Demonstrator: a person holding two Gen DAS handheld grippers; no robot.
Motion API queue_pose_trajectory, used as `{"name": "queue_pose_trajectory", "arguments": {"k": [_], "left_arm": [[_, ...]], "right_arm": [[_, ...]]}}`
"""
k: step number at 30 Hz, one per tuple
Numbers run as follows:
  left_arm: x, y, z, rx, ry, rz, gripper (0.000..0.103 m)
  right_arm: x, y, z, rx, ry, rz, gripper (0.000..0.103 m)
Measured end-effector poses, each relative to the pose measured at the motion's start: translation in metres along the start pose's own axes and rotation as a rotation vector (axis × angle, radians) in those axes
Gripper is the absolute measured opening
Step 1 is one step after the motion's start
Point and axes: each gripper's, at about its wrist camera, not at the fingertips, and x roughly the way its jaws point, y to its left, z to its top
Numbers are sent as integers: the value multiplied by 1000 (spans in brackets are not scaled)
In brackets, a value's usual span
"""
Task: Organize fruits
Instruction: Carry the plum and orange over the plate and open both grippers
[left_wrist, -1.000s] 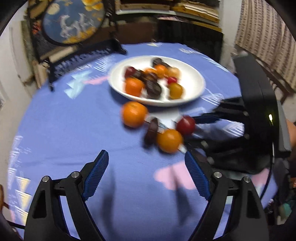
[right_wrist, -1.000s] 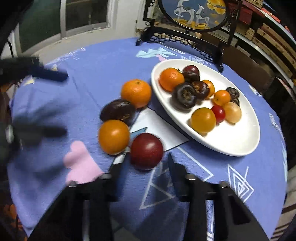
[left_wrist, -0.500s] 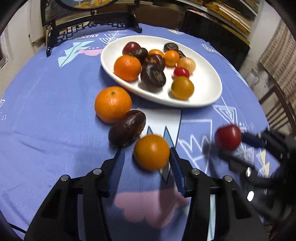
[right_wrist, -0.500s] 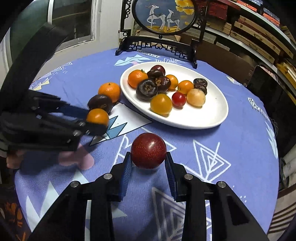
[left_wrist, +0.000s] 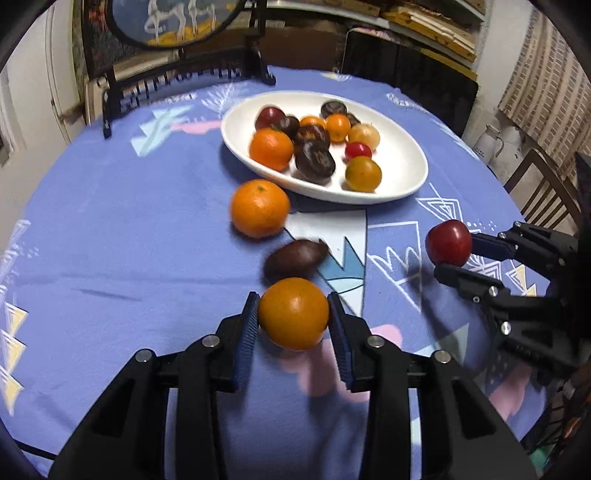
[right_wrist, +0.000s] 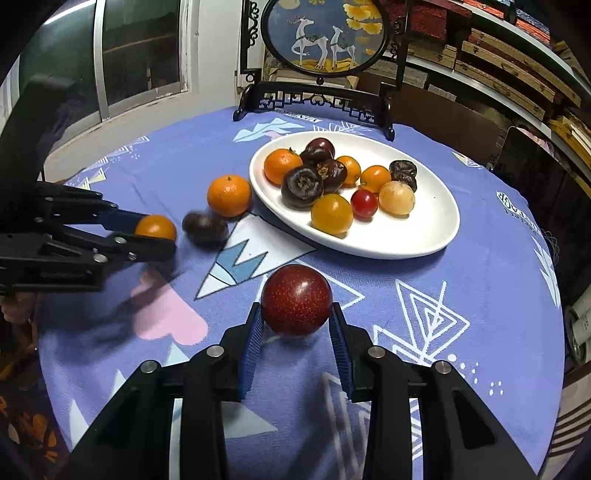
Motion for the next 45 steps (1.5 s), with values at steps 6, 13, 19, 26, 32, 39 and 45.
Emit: {"name": "queue_pose_trajectory", "arguments": {"k": [6, 13, 19, 26, 32, 39, 45], "left_arm": [[-12, 9, 6, 27, -35, 34, 36], [-13, 0, 27, 87, -77, 65, 36], [-15, -8, 54, 107, -131, 83, 36], [-12, -19, 87, 141, -187, 130, 36], [-2, -27, 110, 170, -224, 156, 36], [17, -27, 136, 164, -229, 155, 36], [31, -29, 151, 184, -226, 170, 36]], "right_arm": [[-3, 5, 3, 37, -13, 22, 36], [-9, 0, 10, 91, -41, 14, 36], [-20, -12, 28, 129, -97, -2, 36], [-34, -31, 54, 154, -173, -20, 36], [-32, -47, 69, 187, -197, -23, 36], [-19, -67, 86, 225, -223, -10, 36], [-3, -78, 95, 226, -203, -17, 36]]}}
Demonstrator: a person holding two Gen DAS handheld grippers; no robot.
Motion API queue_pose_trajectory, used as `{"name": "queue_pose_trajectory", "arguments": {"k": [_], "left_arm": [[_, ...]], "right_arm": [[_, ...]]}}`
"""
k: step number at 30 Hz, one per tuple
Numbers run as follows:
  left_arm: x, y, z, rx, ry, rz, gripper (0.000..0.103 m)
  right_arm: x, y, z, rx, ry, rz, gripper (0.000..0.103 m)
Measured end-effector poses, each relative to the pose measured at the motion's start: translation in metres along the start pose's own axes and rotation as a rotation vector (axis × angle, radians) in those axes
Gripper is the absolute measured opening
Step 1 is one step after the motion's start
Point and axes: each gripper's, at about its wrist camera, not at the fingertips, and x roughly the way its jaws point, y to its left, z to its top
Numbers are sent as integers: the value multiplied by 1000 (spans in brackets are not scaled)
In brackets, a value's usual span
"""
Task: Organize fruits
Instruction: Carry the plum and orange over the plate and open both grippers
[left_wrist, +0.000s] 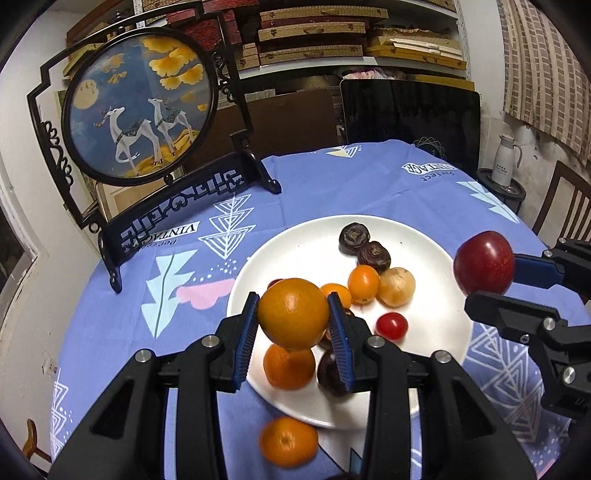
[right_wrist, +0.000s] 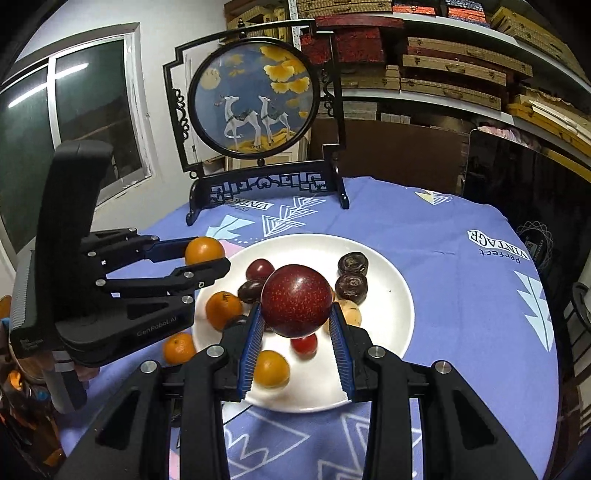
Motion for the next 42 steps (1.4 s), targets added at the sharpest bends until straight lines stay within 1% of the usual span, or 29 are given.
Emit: {"name": "queue_pose_trajectory", "arguments": {"k": [8, 16, 22, 31, 32, 33, 34, 35, 37, 42], "left_arm": [[17, -3, 13, 19, 1, 4, 36], [40, -3, 27, 34, 10, 22, 36], [53, -1, 30, 36, 20, 27, 36], [73, 0, 34, 33, 46, 40, 37], [75, 0, 34, 33, 46, 43, 38], [75, 0, 34, 34, 38, 48, 45], [75, 0, 35, 34, 31, 56, 53], [74, 1, 35, 31, 19, 63, 63], [69, 2, 35, 33, -6, 67, 64], [62, 2, 31, 39, -9, 75, 64]], "right_arm": [[21, -11, 10, 3, 30, -14, 37], [49, -29, 26, 43, 48, -41, 37], [62, -33, 29, 48, 58, -38, 37], [83, -42, 34, 56, 79, -73, 38], [84, -43, 35, 58, 84, -70, 38], [86, -44, 35, 57, 87, -58, 42], [86, -43, 36, 56, 81, -57, 55], [83, -43, 37, 56, 64, -65, 61], [77, -42, 37, 55, 41, -59, 61], [62, -41, 33, 72, 22, -47, 62]]}}
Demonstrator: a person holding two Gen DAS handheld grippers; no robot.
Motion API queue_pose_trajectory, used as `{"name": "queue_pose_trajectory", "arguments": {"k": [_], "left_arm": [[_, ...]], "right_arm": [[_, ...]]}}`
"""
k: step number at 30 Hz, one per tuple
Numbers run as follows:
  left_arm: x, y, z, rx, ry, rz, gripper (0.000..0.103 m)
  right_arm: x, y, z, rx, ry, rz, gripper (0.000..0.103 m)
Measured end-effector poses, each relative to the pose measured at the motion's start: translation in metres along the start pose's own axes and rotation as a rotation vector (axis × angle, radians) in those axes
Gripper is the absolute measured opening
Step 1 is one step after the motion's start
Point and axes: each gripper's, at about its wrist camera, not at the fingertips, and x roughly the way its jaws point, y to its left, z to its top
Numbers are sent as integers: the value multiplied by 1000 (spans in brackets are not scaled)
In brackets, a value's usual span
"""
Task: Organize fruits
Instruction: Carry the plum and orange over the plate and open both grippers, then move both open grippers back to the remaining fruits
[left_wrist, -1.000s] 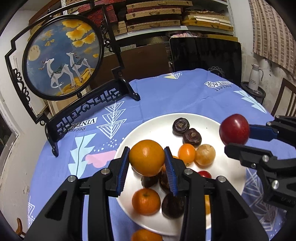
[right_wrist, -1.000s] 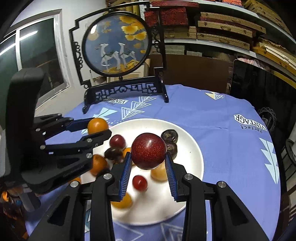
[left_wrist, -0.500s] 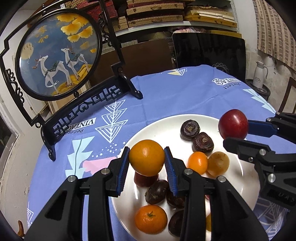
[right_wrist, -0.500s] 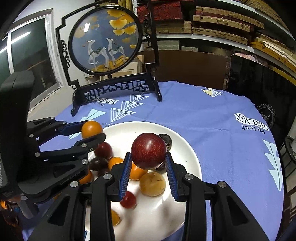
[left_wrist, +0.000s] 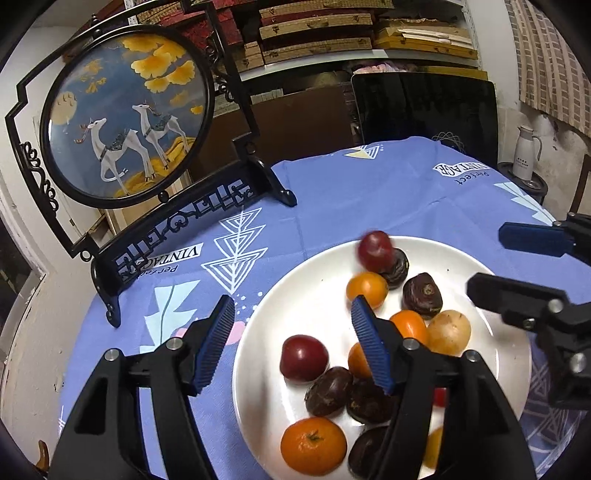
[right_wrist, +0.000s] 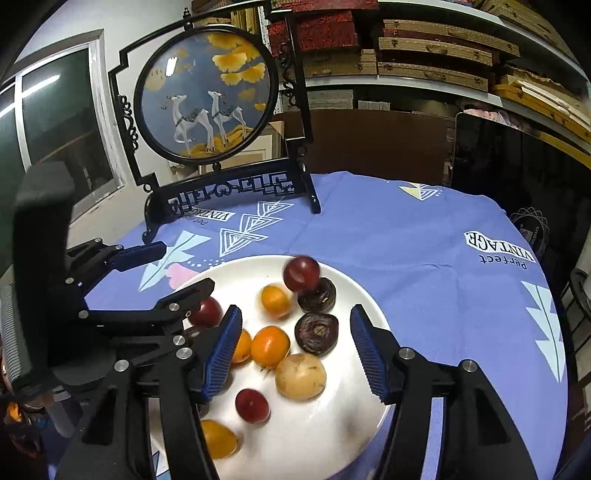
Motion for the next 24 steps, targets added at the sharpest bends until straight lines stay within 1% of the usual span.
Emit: {"name": "queue_pose_trajectory", "arguments": {"k": [4, 8, 11, 14, 15, 17, 20, 24], "left_arm": [[-14, 3, -5, -4, -9, 2, 66], [-37, 7, -13, -4, -33, 4, 72], [-57, 18, -25, -24, -47, -3, 77], [-75, 33, -44, -56, -32, -16, 81], [-79, 38, -50, -65, -27, -17, 83], [-87, 50, -66, -82, -13, -20, 86], [-94, 64, -87, -100, 15, -12, 86], [-101, 79, -108, -114, 38, -12, 86]], "right_arm": [[-14, 5, -9, -4, -1, 1, 65], [-32, 17, -25, -28, 10, 12, 69], [-48, 34, -43, -59, 27, 43, 74], [-60, 61, -68, -129, 64, 85, 75], [-63, 70, -77, -154, 76, 100, 75], [-64, 91, -95, -216, 115, 126, 77], [-57, 120, -117, -284, 179, 143, 77], [-43, 145, -131, -320, 228, 166, 76]]}}
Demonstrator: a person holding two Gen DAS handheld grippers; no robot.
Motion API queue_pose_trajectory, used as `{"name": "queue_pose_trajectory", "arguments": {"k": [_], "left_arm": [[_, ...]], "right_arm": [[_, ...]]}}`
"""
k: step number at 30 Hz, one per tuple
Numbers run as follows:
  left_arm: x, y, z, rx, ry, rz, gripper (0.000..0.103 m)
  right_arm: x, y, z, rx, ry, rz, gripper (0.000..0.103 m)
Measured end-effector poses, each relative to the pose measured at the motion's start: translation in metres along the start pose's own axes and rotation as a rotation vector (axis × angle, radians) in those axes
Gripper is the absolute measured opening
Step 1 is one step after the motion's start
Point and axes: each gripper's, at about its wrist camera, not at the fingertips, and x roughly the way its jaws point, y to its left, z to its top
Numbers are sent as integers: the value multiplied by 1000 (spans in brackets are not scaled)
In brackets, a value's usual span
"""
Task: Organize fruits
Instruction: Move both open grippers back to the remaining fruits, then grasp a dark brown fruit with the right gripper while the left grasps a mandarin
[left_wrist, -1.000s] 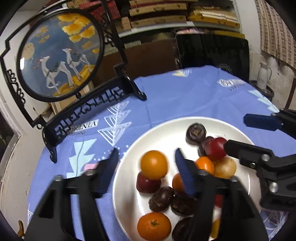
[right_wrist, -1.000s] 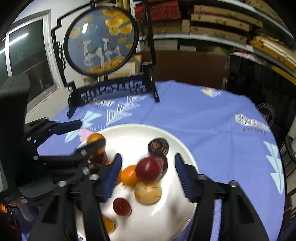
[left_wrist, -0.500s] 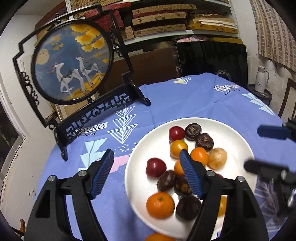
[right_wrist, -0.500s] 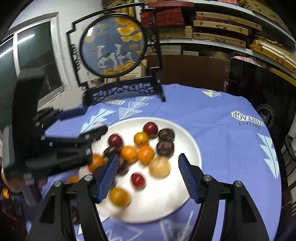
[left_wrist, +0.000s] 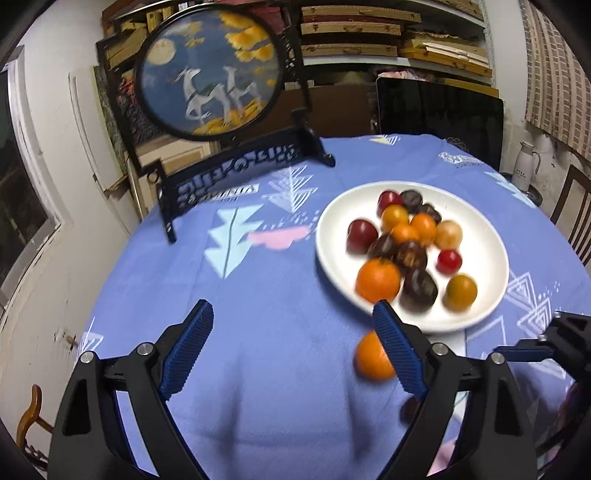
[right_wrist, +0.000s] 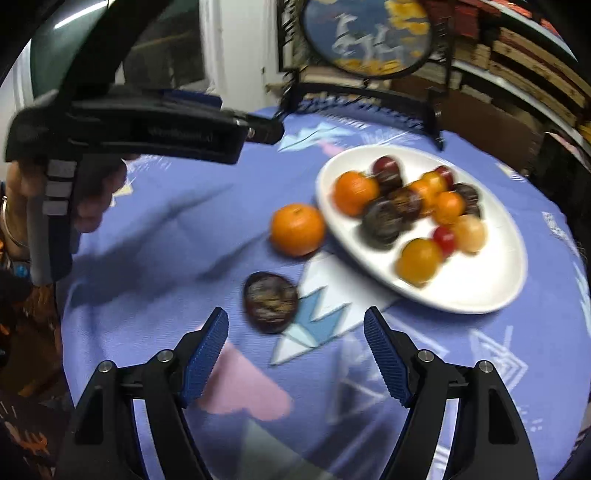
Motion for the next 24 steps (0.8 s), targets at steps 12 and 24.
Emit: {"name": "queue_pose_trajectory", "arguments": {"k": [12, 24], "left_arm": [[5, 22, -26, -20, 54, -28, 86], [31, -47, -32, 149, 107, -139, 86]], "right_arm": [[39, 13, 10, 27, 73, 34, 43], [-16, -33, -4, 91, -13, -37, 43]]}}
